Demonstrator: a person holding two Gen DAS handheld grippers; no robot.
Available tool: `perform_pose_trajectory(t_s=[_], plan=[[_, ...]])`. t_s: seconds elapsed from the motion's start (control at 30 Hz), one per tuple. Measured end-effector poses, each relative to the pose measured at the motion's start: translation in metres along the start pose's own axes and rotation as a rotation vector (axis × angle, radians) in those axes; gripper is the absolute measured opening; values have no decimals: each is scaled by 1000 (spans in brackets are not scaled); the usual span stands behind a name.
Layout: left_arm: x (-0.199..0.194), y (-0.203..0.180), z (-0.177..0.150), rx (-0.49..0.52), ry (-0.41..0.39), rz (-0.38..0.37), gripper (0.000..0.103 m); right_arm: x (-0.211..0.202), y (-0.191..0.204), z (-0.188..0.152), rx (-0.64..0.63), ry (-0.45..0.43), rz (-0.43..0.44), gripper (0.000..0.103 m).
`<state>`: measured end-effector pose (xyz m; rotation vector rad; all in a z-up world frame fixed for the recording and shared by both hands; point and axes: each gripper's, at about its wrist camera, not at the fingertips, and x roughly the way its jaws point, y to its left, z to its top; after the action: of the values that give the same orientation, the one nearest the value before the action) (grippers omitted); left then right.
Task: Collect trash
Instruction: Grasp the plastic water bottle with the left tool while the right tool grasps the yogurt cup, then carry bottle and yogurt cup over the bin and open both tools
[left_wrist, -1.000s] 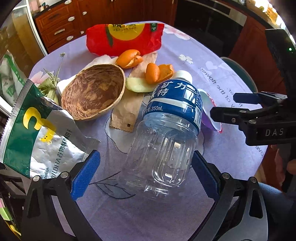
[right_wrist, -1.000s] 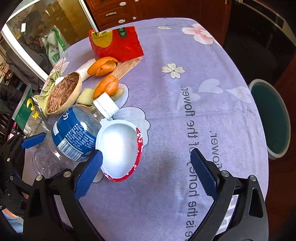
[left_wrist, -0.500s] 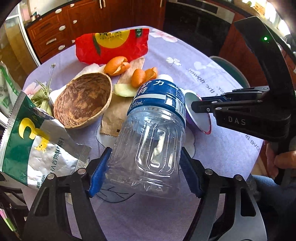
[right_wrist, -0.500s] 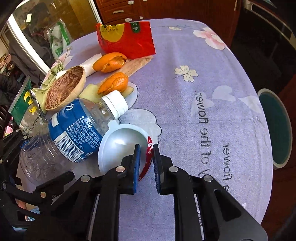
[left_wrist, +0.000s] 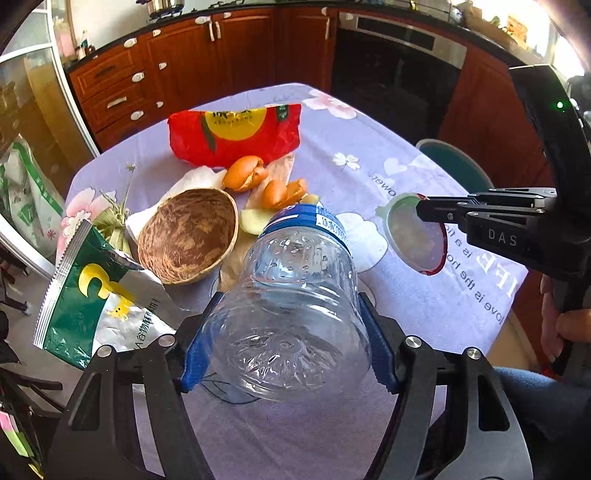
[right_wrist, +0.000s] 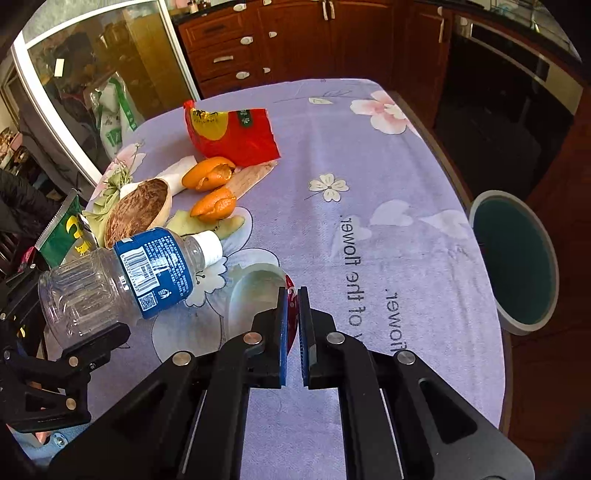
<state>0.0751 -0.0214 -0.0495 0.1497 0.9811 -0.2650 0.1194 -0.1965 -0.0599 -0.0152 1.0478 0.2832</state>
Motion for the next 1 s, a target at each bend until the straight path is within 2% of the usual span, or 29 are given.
perform_pose_trajectory(t_s=[0.4,0.7,1.0], plan=[[-22,-23,26,40,-76,0,64,-27,-31,-3,67,-64,-30,5],[-25,-44,43,86,-100,-2,64,-37,-41,-2,82,-94,-33,5],[-26,-73,92,139,-161,-38,64,-67,-81,8,138,-165,-90,5]])
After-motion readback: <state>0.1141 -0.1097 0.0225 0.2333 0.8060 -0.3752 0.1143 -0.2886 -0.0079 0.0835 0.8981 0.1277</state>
